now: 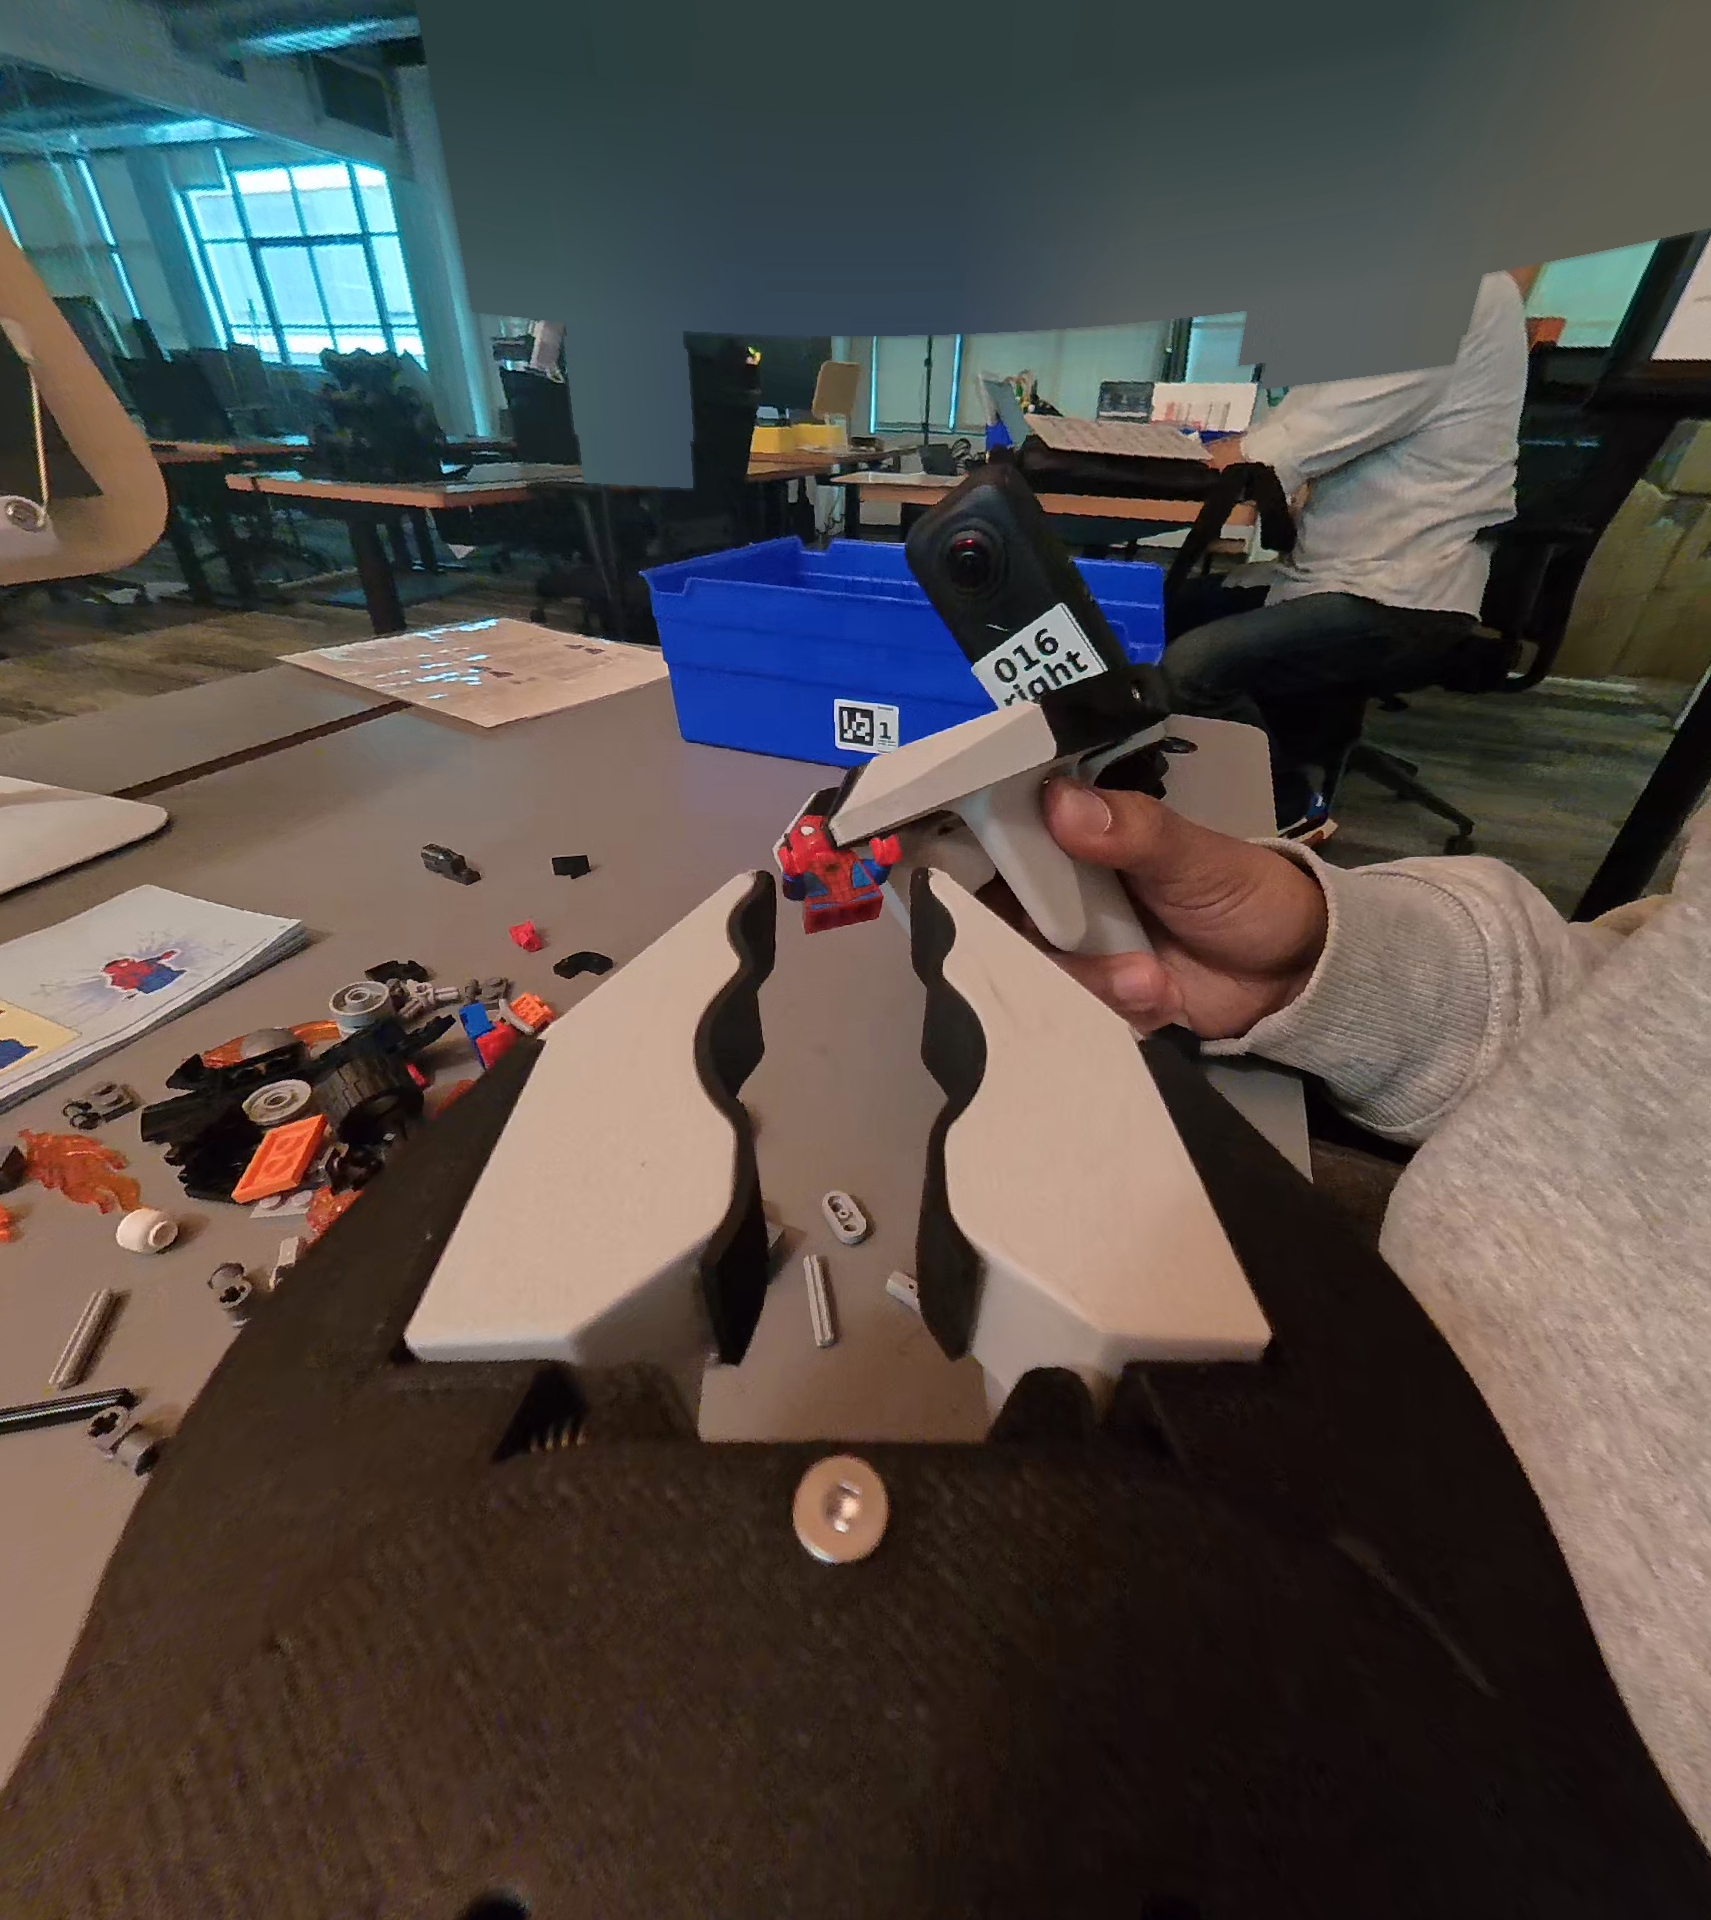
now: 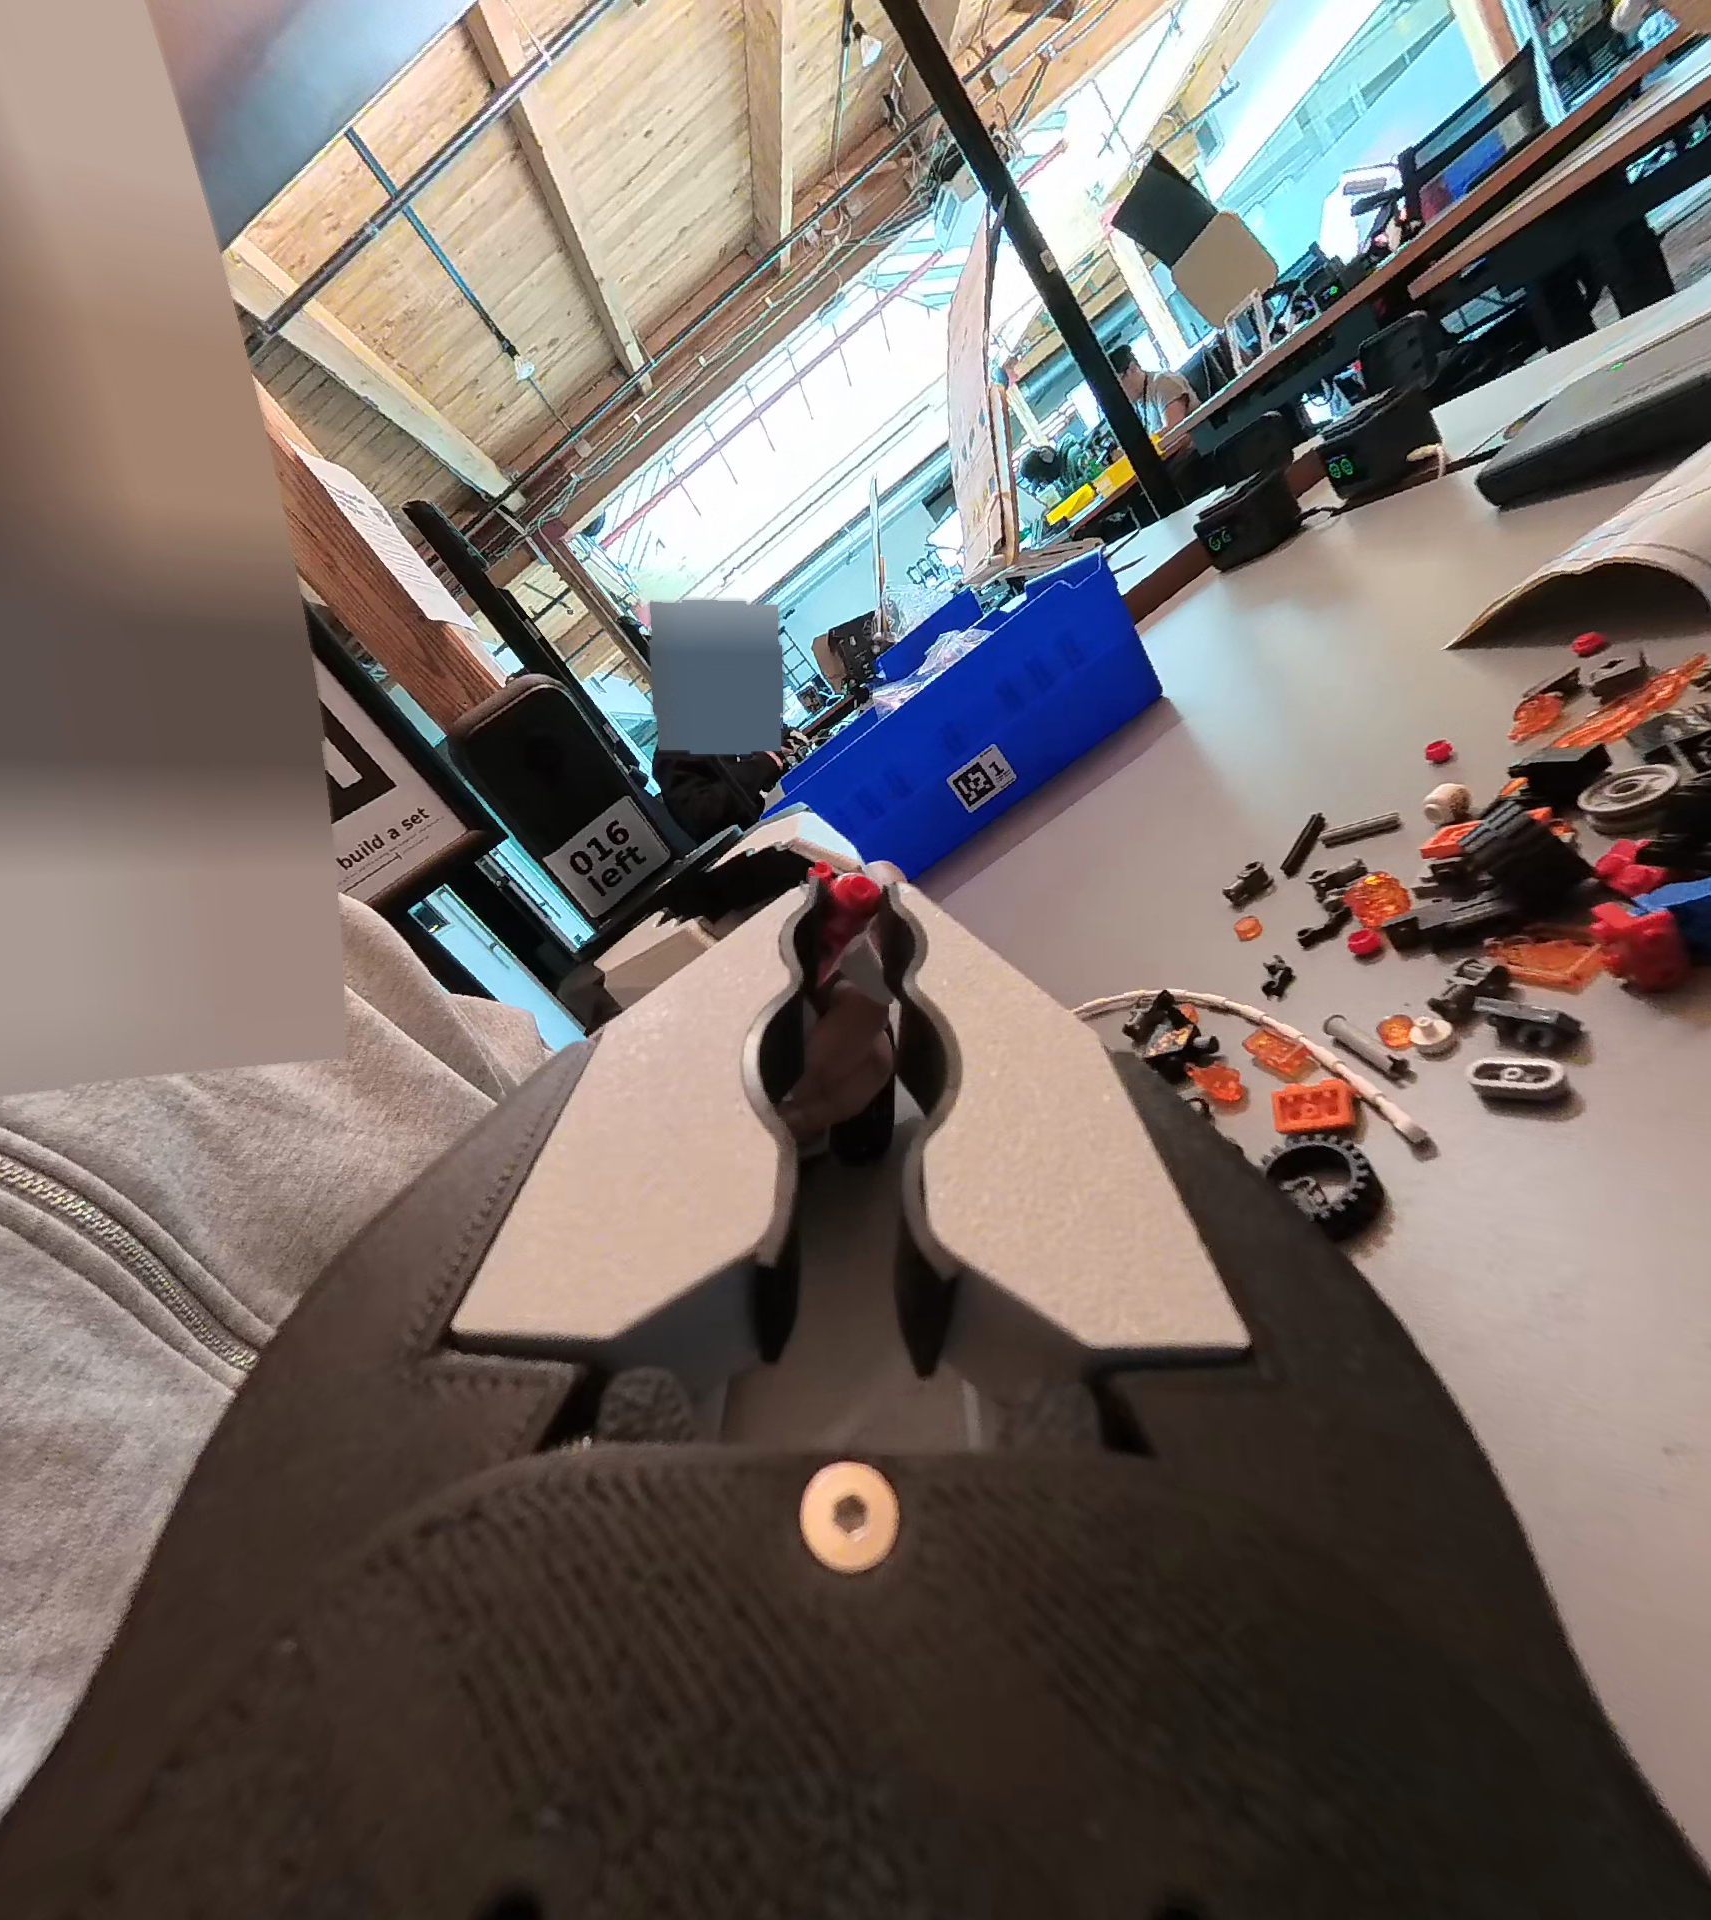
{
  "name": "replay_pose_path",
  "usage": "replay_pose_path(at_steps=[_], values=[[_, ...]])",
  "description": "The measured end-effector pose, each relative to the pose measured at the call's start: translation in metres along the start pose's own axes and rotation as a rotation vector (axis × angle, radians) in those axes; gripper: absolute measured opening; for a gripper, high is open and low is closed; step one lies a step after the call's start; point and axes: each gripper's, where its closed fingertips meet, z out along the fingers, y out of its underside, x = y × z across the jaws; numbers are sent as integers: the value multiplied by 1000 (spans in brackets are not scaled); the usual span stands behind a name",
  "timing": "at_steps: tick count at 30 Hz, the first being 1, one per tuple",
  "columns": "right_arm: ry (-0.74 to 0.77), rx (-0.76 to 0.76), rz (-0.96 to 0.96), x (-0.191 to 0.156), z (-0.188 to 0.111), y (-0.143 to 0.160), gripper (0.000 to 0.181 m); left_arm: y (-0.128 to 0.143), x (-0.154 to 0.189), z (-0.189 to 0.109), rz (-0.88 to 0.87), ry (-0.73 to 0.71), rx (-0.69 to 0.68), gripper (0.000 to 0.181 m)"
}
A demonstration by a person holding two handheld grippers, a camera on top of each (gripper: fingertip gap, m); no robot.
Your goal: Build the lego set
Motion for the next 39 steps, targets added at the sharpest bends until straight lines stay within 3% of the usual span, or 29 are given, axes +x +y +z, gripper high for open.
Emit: replay_pose_path(at_steps=[35, 39], values=[[30, -17, -53, -1, 4, 2, 8, -1, 1, -2, -21, 5, 2, 22], [111, -6, -131, 6, -6, -7, 9, 0, -3, -3, -25, -15, 2, 22]])
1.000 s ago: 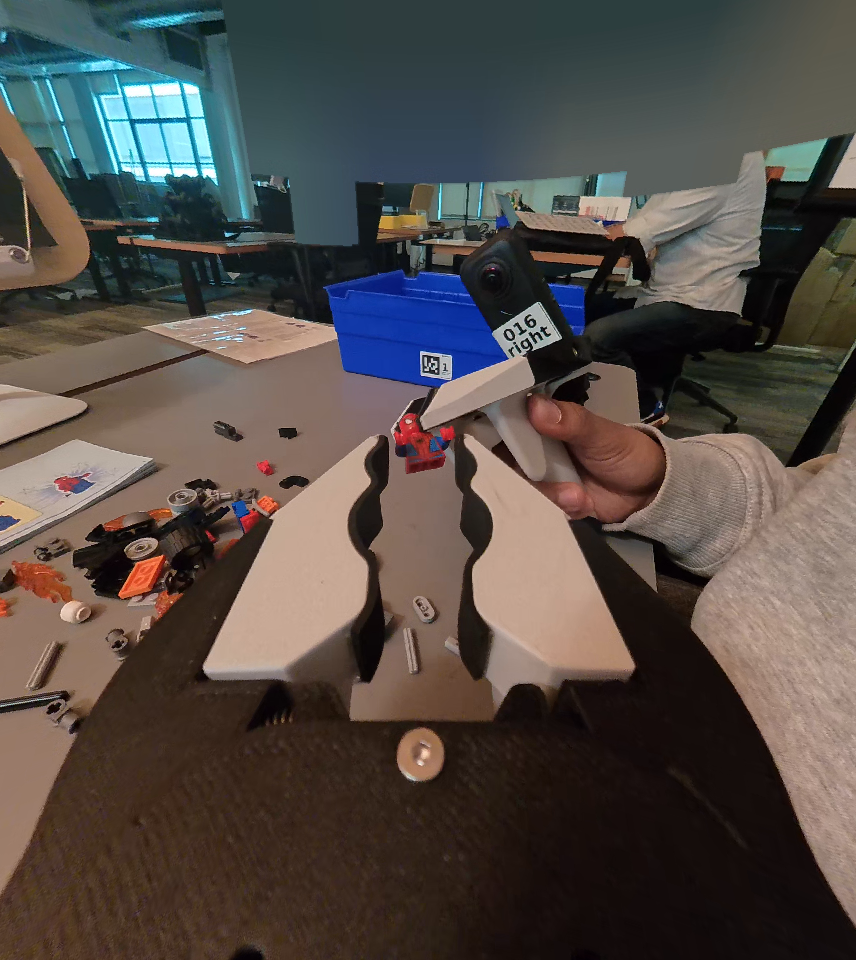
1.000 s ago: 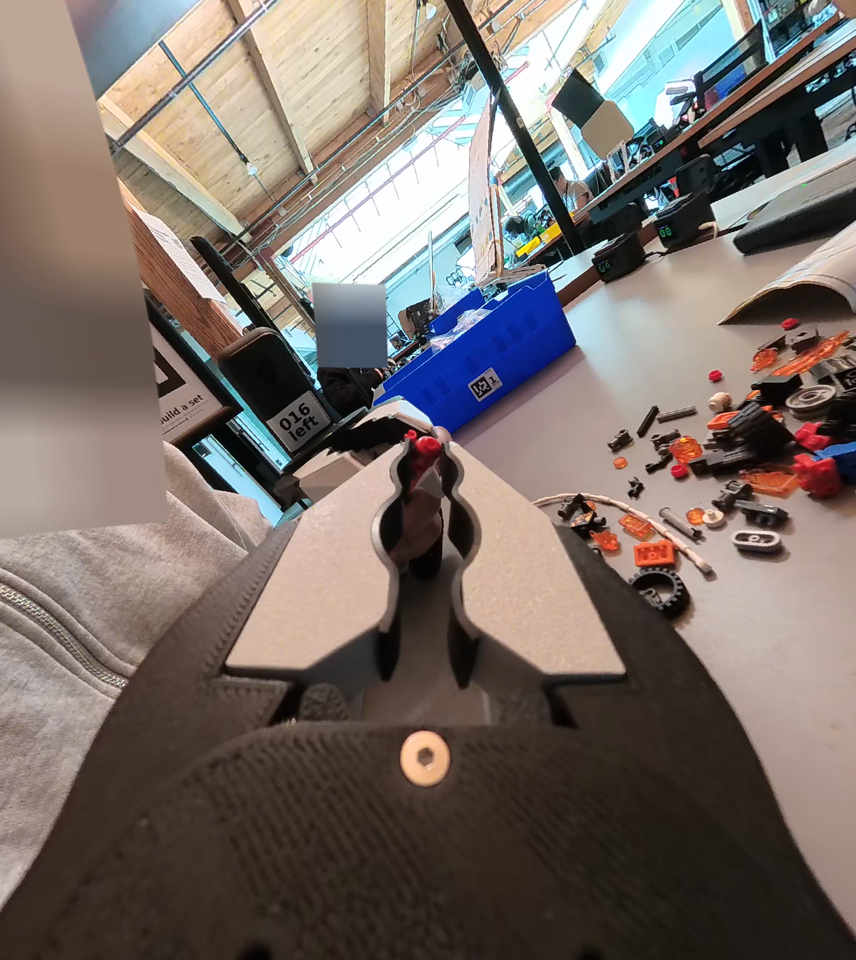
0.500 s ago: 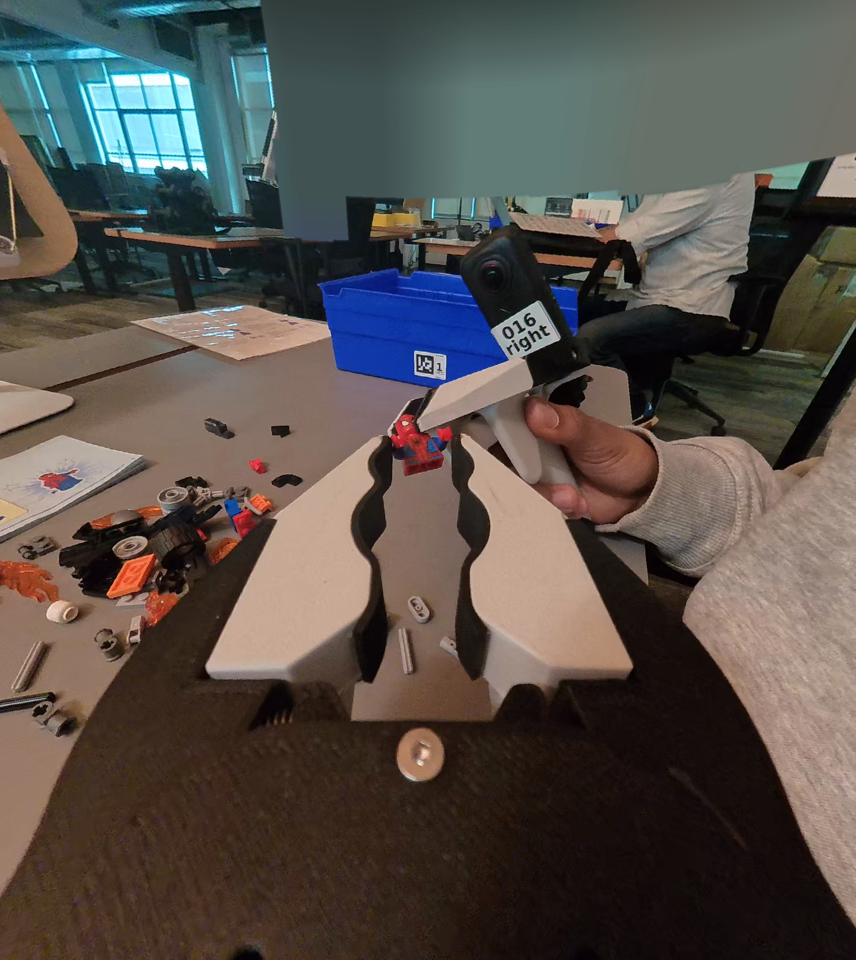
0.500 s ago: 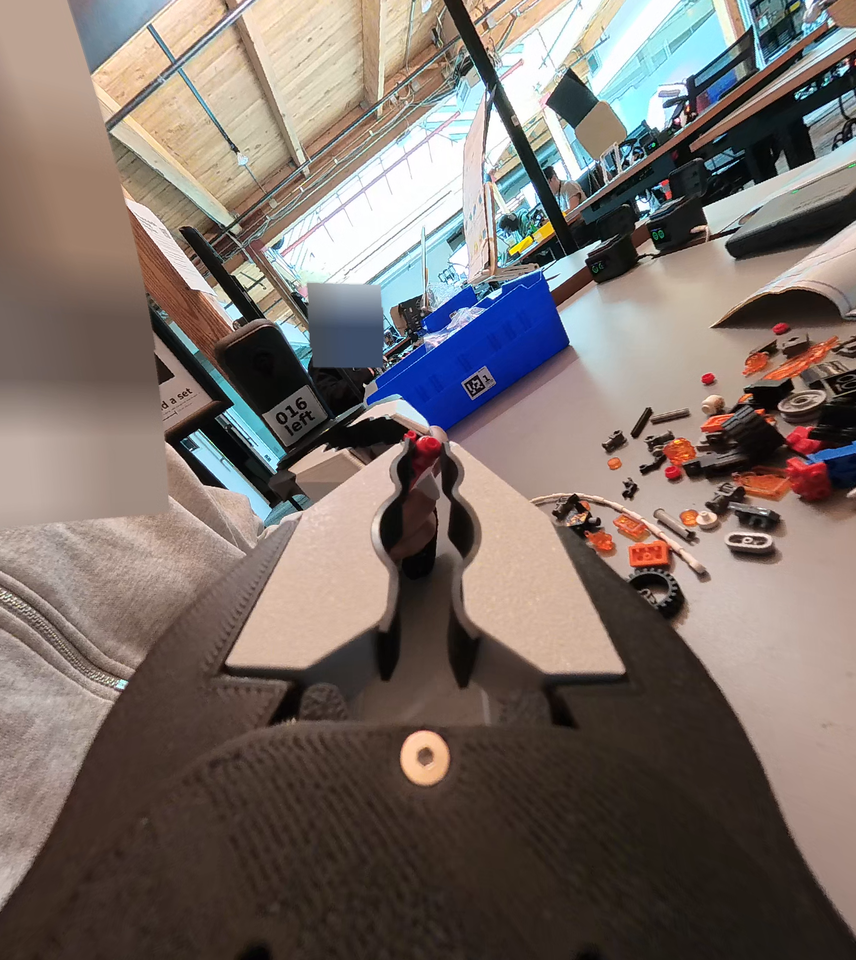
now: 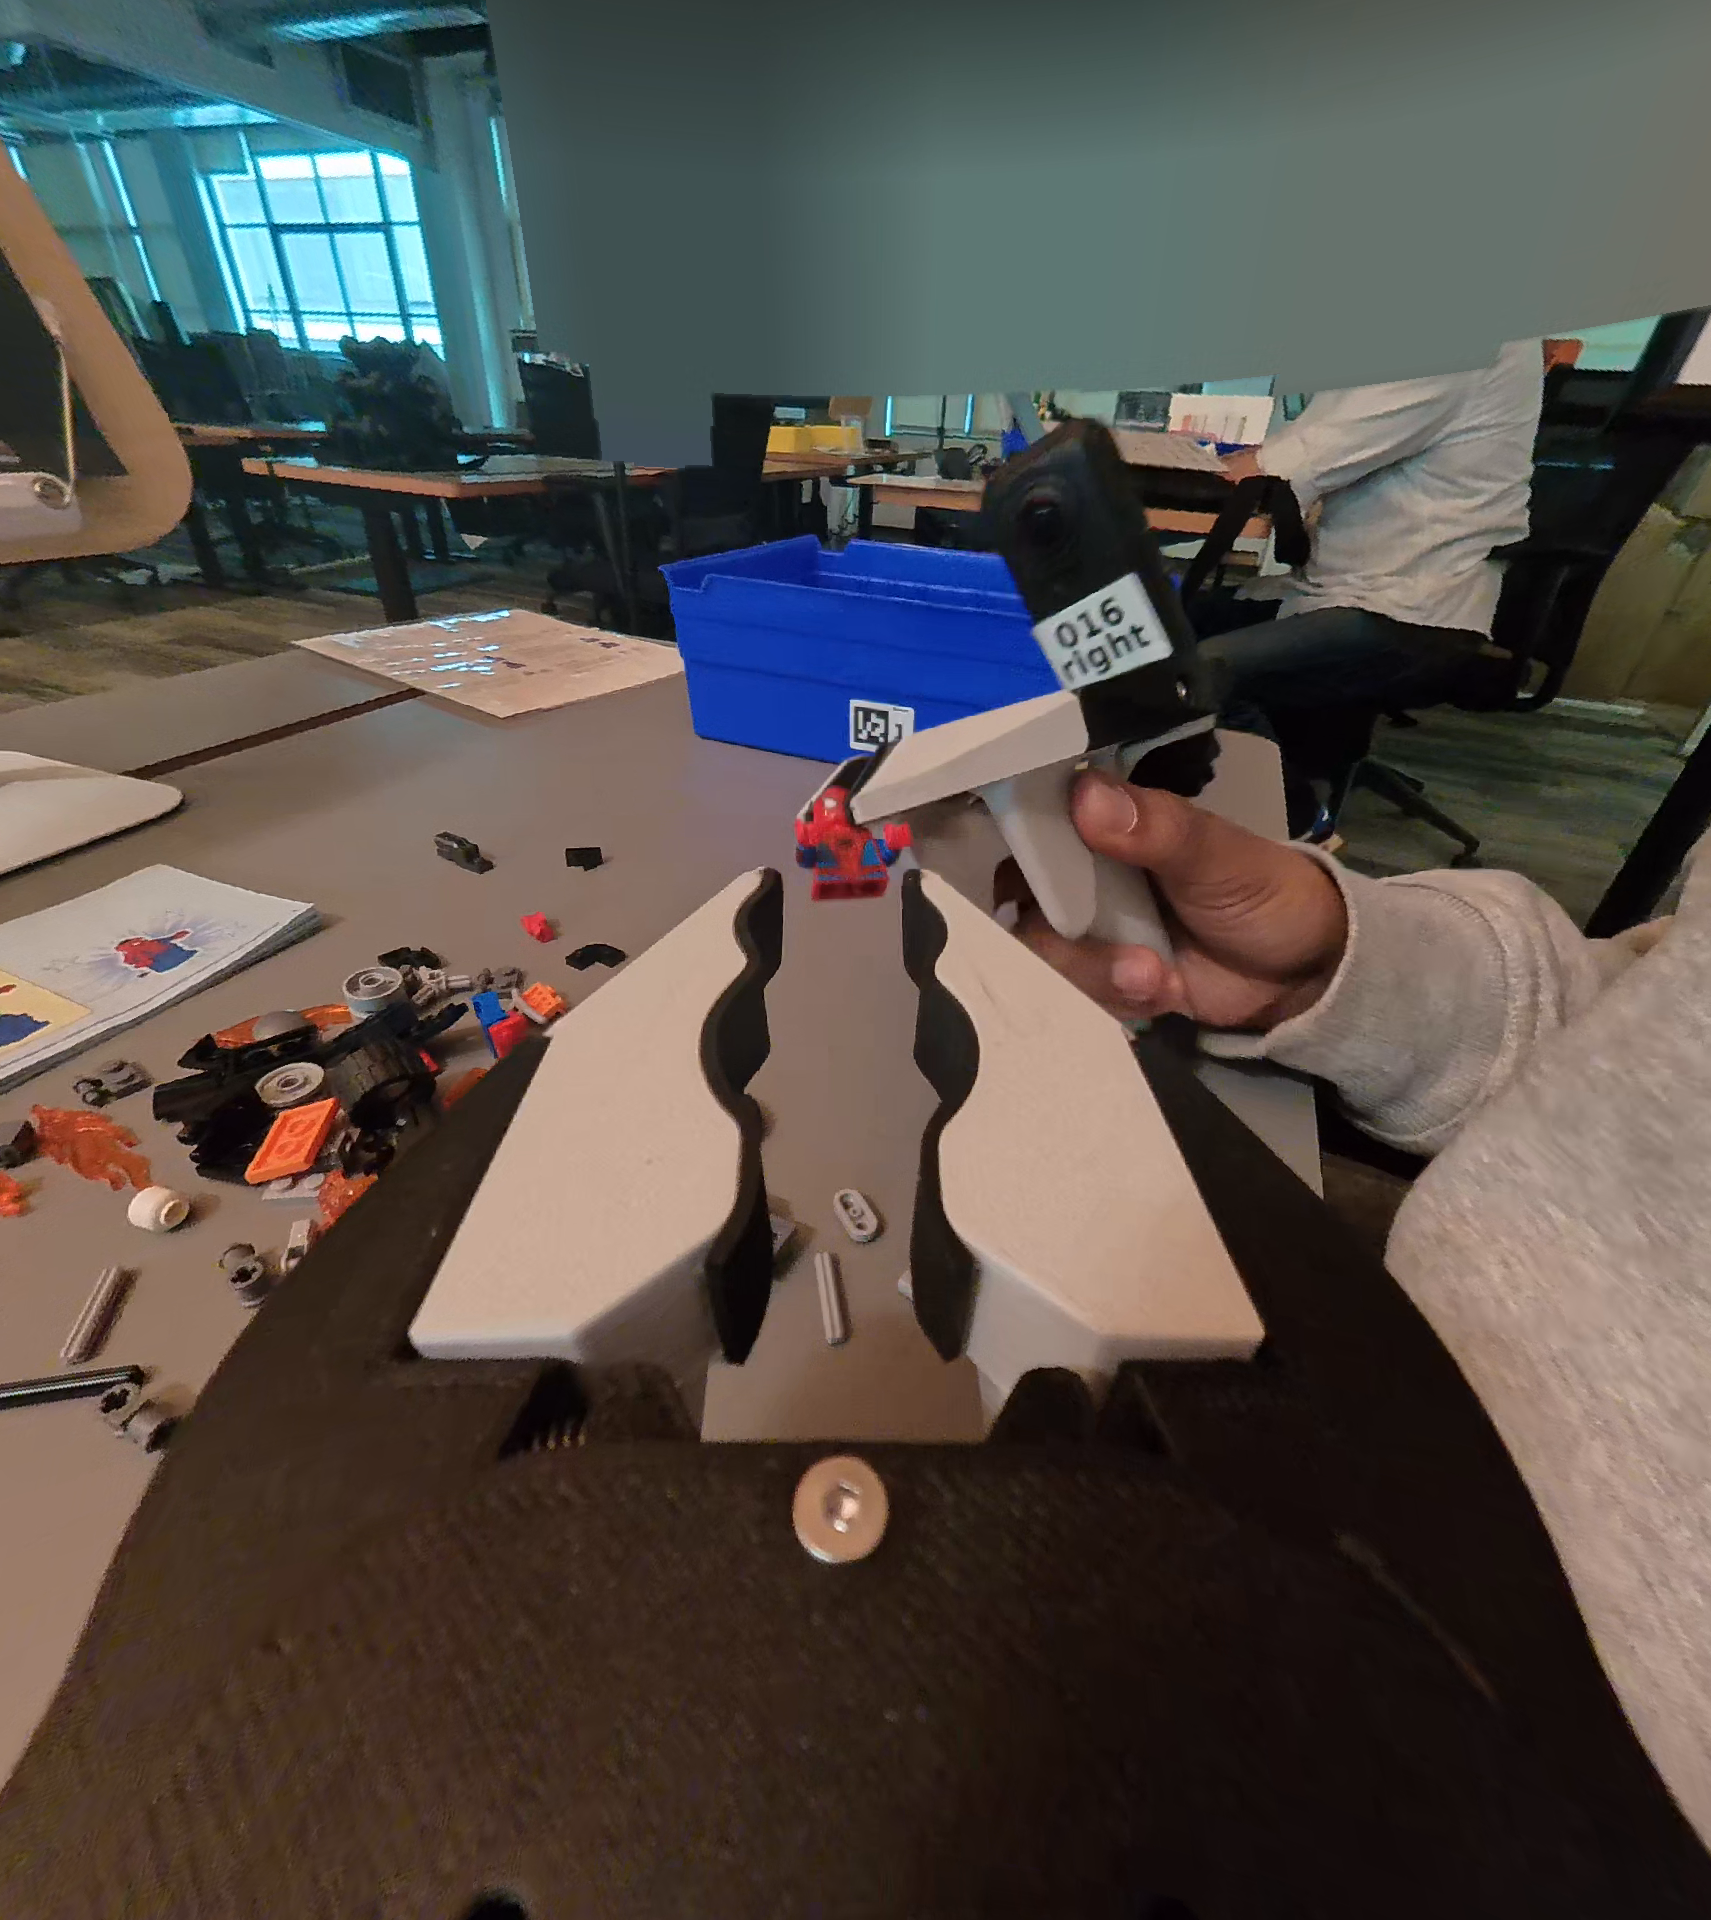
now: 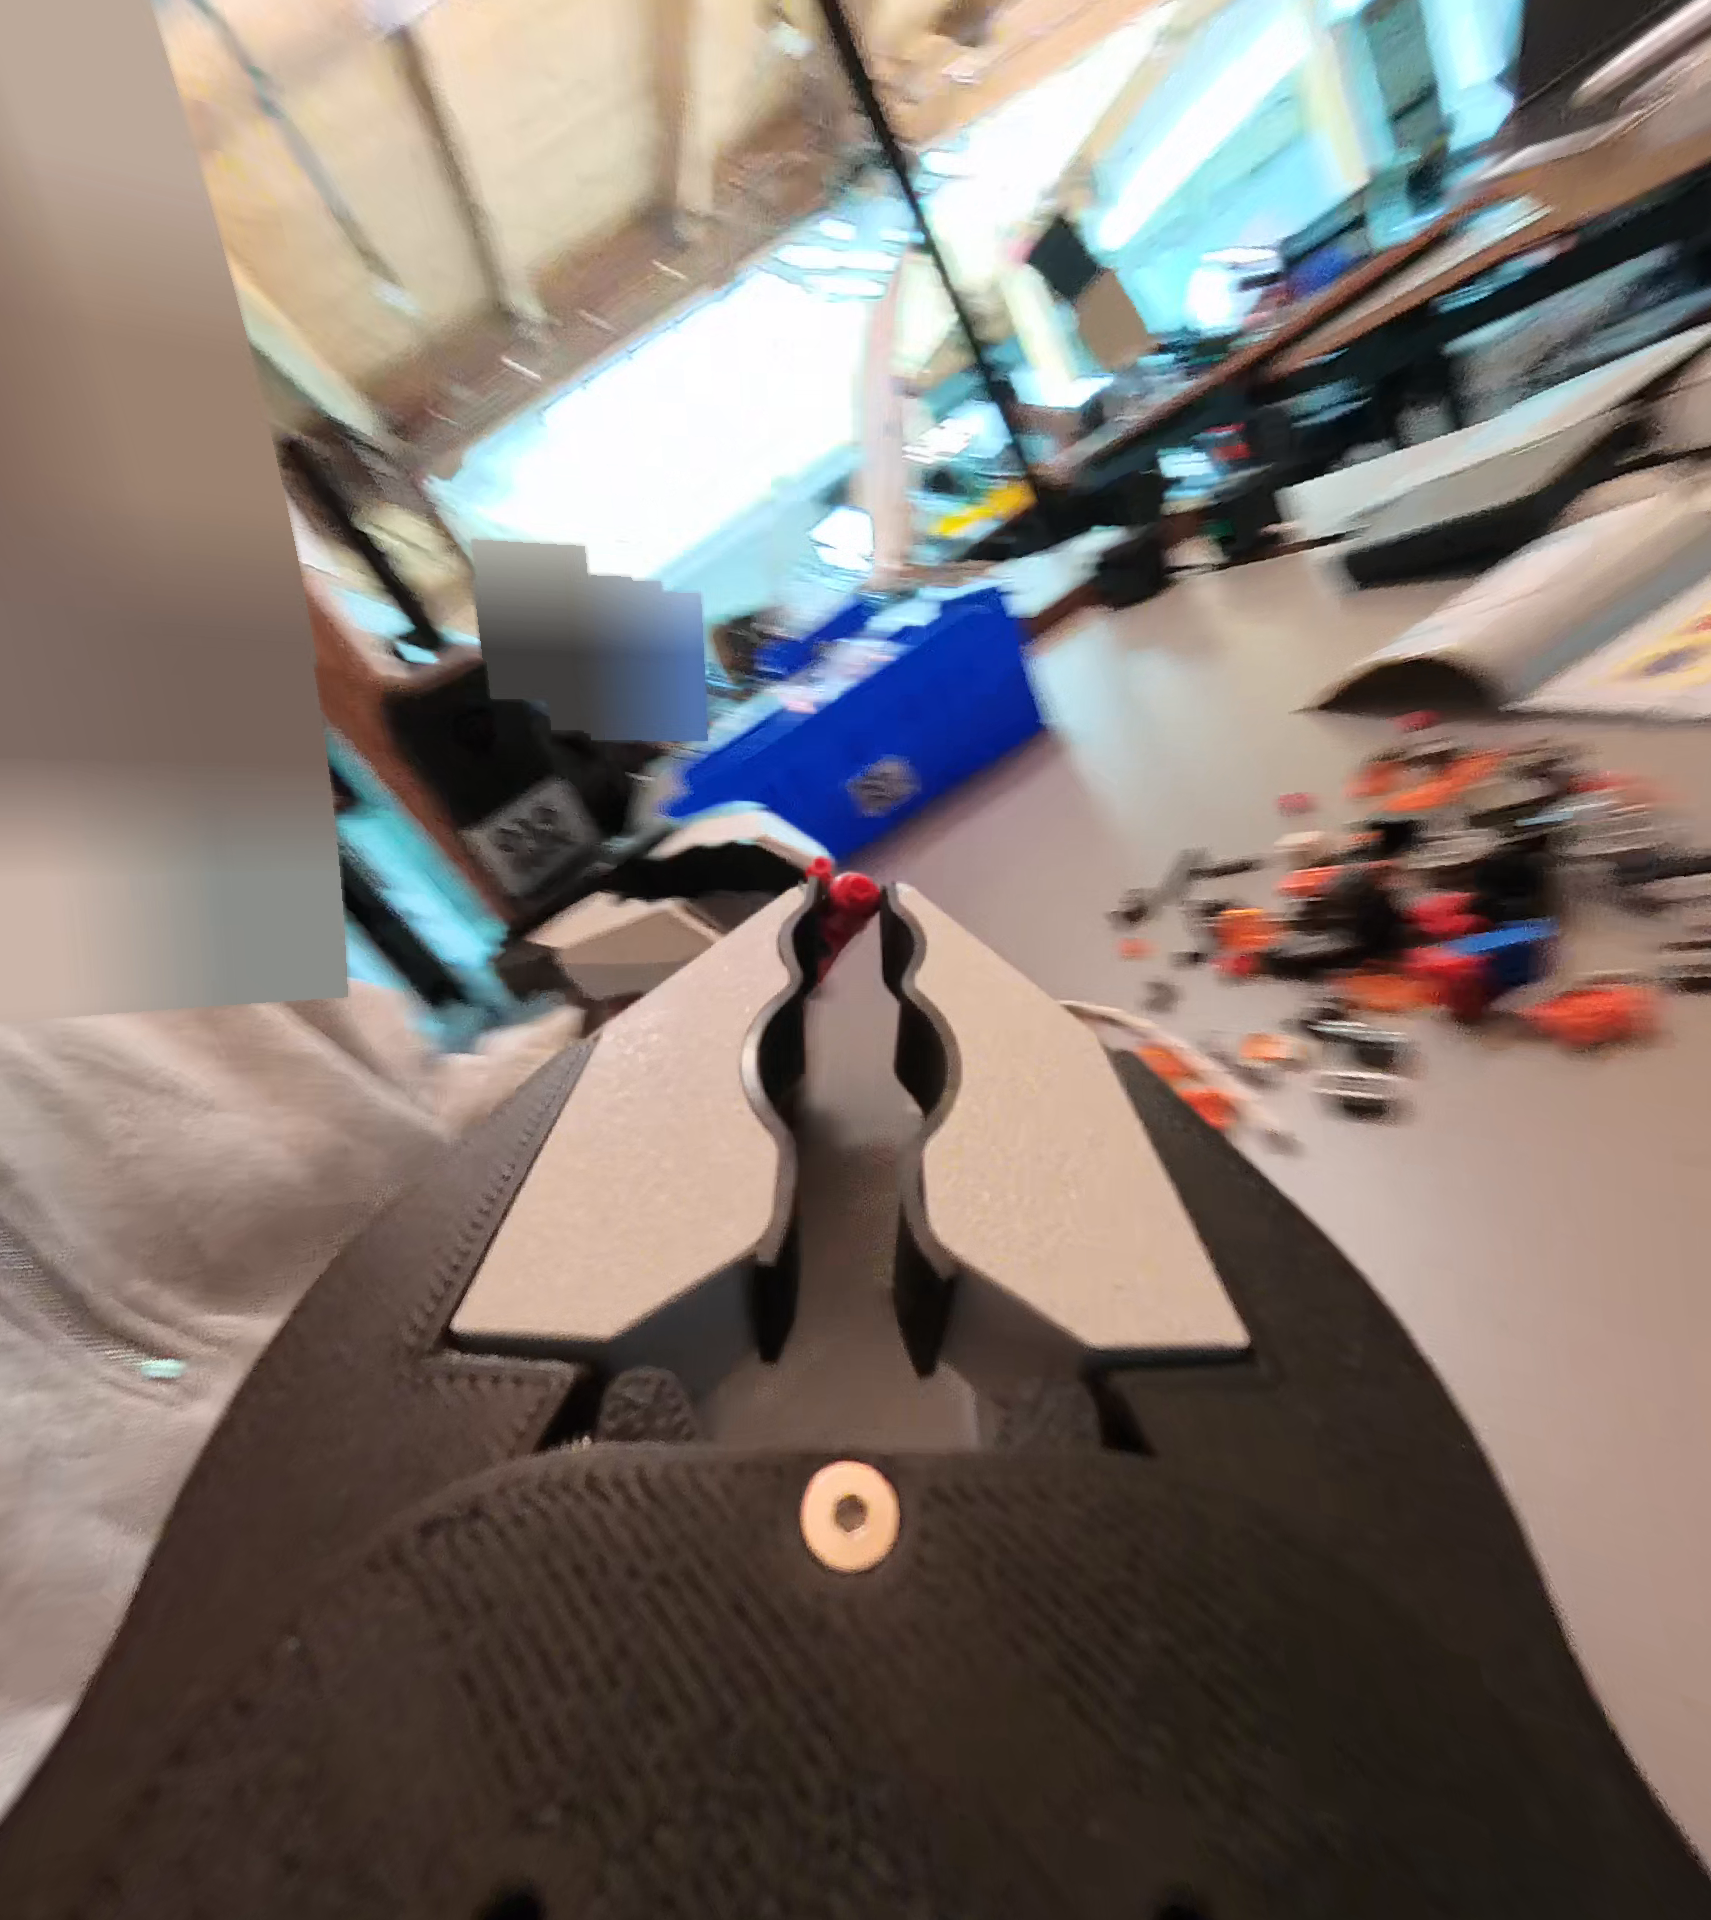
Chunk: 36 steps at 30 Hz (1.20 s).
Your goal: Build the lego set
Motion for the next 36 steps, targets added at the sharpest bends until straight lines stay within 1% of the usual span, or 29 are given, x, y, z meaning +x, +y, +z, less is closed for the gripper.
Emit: replay_pose_path(at_steps=[2, 5, 6, 8, 11, 14, 19, 21, 24, 28, 32, 36], values=[[135, -44, -124, 13, -13, -8, 9, 0, -3, -1, -22, -3, 4, 22], [408, -170, -344, 49, -41, -13, 9, -1, -6, -1, -64, -1, 10, 22], [483, -214, -390, 61, -50, -10, 9, 0, -7, -1, -75, 1, 9, 22], [566, -295, -408, 79, -61, 0, 9, 0, -8, -1, -89, 5, 7, 22], [594, -376, -397, 89, -62, 14, 9, 1, -8, 0, -89, 6, 3, 22], [629, -452, -450, 94, -63, 23, 9, 1, -8, 0, -91, 7, 2, 22], [694, -620, -527, 107, -69, 42, 10, 0, -8, -1, -95, 9, 5, 21], [709, -626, -551, 108, -69, 42, 11, 0, -7, -1, -96, 10, 7, 21], [718, -622, -548, 109, -71, 41, 21, 0, -7, -1, -98, 12, 7, 21], [686, -600, -515, 104, -74, 39, 22, 0, -7, -1, -99, 13, 7, 21], [689, -603, -484, 105, -77, 40, 21, 0, -7, 0, -102, 14, 4, 21], [766, -584, -500, 113, -85, 33, 14, 0, -7, 0, -105, 15, 5, 21]])
